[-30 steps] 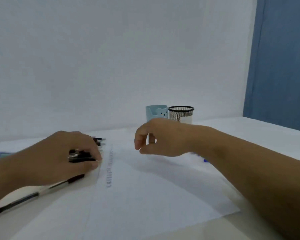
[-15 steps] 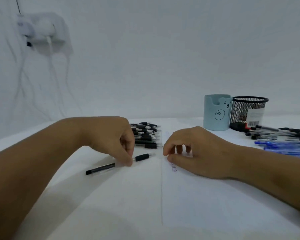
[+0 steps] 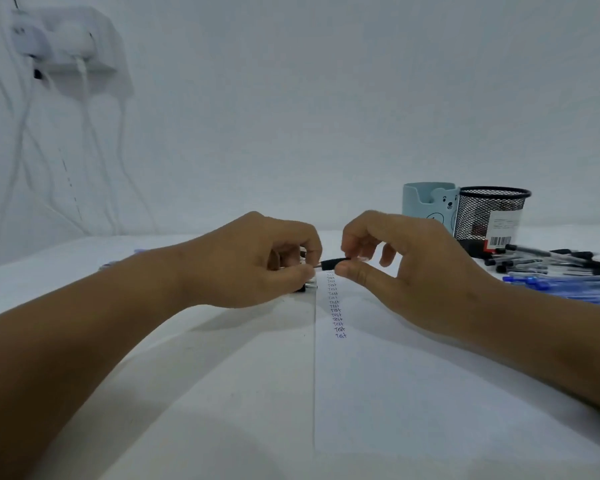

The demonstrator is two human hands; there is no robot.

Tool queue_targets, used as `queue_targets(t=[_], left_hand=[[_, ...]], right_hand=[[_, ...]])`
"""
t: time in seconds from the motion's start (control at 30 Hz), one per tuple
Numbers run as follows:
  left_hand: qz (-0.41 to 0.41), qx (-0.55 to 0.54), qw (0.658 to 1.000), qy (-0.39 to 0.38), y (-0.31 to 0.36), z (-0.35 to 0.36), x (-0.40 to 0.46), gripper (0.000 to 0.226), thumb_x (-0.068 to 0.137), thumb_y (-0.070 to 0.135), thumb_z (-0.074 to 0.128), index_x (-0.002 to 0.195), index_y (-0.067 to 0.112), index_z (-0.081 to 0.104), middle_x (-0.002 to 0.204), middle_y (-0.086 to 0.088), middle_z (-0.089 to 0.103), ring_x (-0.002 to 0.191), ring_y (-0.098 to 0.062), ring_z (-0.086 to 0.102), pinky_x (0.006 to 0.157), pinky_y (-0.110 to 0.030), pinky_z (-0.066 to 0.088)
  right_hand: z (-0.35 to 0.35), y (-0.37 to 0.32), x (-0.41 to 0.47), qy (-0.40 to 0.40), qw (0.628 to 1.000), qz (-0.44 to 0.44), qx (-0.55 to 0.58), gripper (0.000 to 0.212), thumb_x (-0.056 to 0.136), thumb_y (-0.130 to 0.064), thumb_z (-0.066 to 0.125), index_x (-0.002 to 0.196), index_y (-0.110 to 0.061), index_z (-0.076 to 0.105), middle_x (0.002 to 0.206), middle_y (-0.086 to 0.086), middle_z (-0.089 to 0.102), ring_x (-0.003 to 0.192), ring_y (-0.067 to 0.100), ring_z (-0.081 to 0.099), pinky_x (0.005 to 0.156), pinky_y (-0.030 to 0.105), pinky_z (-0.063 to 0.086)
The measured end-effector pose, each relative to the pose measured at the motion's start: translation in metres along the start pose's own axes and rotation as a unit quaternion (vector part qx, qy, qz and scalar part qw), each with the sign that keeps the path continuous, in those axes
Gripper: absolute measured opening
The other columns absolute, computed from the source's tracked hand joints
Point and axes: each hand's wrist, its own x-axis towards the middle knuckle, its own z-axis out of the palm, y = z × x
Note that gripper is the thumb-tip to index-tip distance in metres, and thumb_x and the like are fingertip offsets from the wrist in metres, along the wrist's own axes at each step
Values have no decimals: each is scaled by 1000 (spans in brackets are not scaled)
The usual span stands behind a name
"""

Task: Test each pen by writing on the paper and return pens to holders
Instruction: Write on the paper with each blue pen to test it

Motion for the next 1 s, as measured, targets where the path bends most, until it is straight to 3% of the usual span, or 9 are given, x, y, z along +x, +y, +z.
queue_targets(t=[0.07, 0.17, 0.3, 0.4, 0.5, 0.63, 0.8, 0.9, 1.0], left_hand=[[-3, -53, 998, 30, 0, 1, 0, 8, 95, 18, 68, 94, 25, 72, 72, 3, 67, 54, -14, 58, 55, -28, 51], [-71, -213, 971, 86, -3, -4, 1, 8, 95, 17, 68, 100, 19, 75, 76, -7, 70, 60, -19, 61, 58, -28, 42], [-135, -535, 833, 33, -7, -5, 3, 33, 91, 37, 56, 101, 12, 76, 86, -10, 70, 79, -25, 64, 64, -32, 49], [-120, -593, 796, 4, -10, 2, 4, 47, 91, 46, 49, 106, 12, 78, 95, -8, 73, 90, -25, 67, 71, -33, 54], [-107, -610, 785, 4, -12, 7, 4, 47, 83, 49, 61, 106, 12, 79, 96, -7, 73, 94, -23, 68, 72, -31, 57], [-106, -613, 783, 11, -16, 8, 5, 43, 71, 45, 82, 99, 13, 80, 90, -8, 72, 95, -22, 68, 73, -30, 58], [-130, -586, 799, 29, -11, 3, 7, 62, 85, 62, 47, 114, 15, 75, 100, -9, 74, 90, -26, 69, 66, -30, 56], [-144, -456, 878, 30, -9, 3, 6, 50, 88, 55, 60, 116, 16, 71, 90, -9, 71, 73, -22, 62, 57, -27, 46], [-101, -241, 965, -10, -11, 11, 2, 16, 83, 27, 77, 98, 20, 77, 71, -3, 61, 64, -16, 52, 58, -24, 39]], right_hand=[[-1, 5, 1, -9, 999, -18, -37, 10, 92, -28, 70, 102, -28, 72, 84, -15, 68, 82, 8, 59, 73, 11, 42], [-4, 13, 2, -7, 997, -7, -78, 28, 93, -32, 57, 113, -23, 74, 86, -10, 69, 85, 9, 56, 77, 8, 40], [-5, 20, 1, -2, 998, 44, -47, 29, 94, -30, 51, 104, -21, 76, 84, -4, 69, 83, 11, 58, 76, 23, 43], [-6, 23, 1, 7, 997, 71, -37, 19, 98, -21, 58, 105, -24, 76, 87, -7, 69, 85, 10, 59, 78, 22, 46], [-7, 21, 0, 12, 996, 78, -45, 20, 97, -13, 63, 106, -23, 76, 88, -12, 69, 87, 7, 57, 79, 13, 42], [-8, 14, -1, -2, 996, 70, -64, 20, 98, -13, 62, 109, -23, 75, 91, -12, 69, 89, 8, 55, 83, 23, 43], [-14, 5, 4, -67, 984, 74, -145, 16, 100, -25, 57, 107, -26, 71, 89, -10, 69, 87, 9, 55, 82, 34, 44], [-16, 2, 3, -57, 983, 160, -64, 3, 92, -32, 68, 93, -30, 66, 79, -16, 74, 71, -2, 60, 67, 21, 42], [-13, -7, 2, -36, 954, 241, 173, 16, 87, -20, 74, 83, -16, 59, 76, -2, 77, 76, 27, 69, 67, 39, 49]])
